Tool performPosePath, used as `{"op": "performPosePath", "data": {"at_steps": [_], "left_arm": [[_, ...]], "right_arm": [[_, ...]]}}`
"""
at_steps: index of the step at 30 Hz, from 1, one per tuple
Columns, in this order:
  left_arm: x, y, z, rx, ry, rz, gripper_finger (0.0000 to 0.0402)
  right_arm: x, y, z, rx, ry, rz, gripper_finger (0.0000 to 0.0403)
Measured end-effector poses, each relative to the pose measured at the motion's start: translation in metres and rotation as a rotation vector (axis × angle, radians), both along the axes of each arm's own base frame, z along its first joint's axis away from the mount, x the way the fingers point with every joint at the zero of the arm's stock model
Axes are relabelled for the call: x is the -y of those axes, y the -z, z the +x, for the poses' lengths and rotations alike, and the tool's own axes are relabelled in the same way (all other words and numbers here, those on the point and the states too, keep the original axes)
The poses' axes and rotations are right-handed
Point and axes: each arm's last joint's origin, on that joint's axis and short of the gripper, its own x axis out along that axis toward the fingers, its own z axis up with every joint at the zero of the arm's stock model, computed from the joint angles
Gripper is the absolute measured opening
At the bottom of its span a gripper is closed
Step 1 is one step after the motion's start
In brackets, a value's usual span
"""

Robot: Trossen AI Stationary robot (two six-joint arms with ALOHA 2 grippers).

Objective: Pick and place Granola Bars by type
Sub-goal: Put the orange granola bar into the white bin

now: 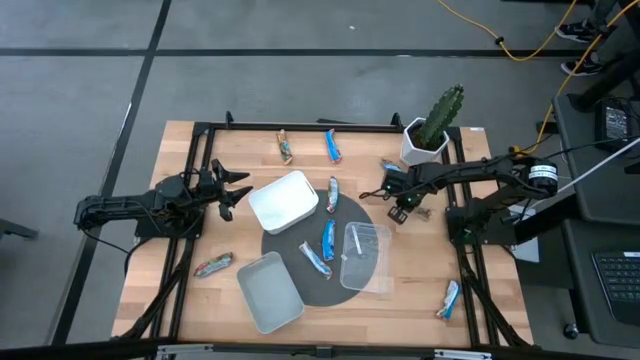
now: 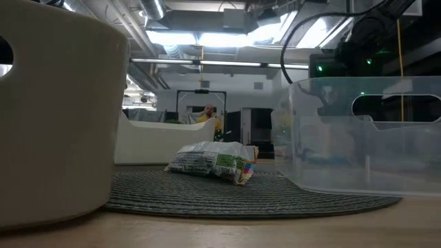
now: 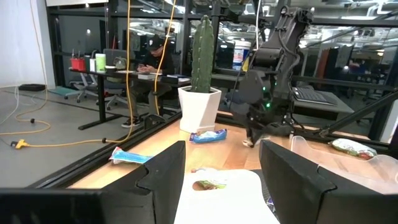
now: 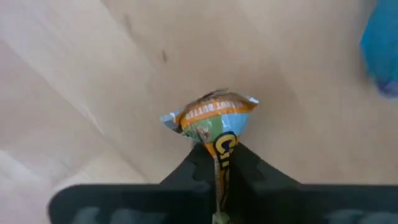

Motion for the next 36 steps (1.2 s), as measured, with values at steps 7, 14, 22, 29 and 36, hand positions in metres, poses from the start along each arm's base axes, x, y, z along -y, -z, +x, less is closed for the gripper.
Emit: {"op": "performPosePath", "data": {"at_steps": [7,14,22,29,36], "left_arm": [[0.000,0.000,0.000,0.000,0.000,0.000,0.0198],[0.000,0.000,0.000,-0.014,-0.004,0.040,0.0198],[-0.001,-0.008,-0.001,0.098,-0.033,-0.041,0.0198],[-0.003,-0.014,-0.004,0.155,-0.109,-0.055,0.0198],[-0.001,-0.050,-0.010,0.190,-0.056,-0.065,0.0198]], "right_arm": [[-0.009,-0.045,0.012,0.140,0.019,-0.016,0.0027],[-0.034,-0.118,0.010,0.292,-0.057,-0.097,0.0026],[-0.047,-0.199,0.010,0.624,-0.189,-0.217,0.0014],[-0.040,-0.231,0.021,0.837,-0.219,-0.368,0.0030],[-0.028,-0.232,0.050,0.963,-0.285,-0.410,0.0013]]}}
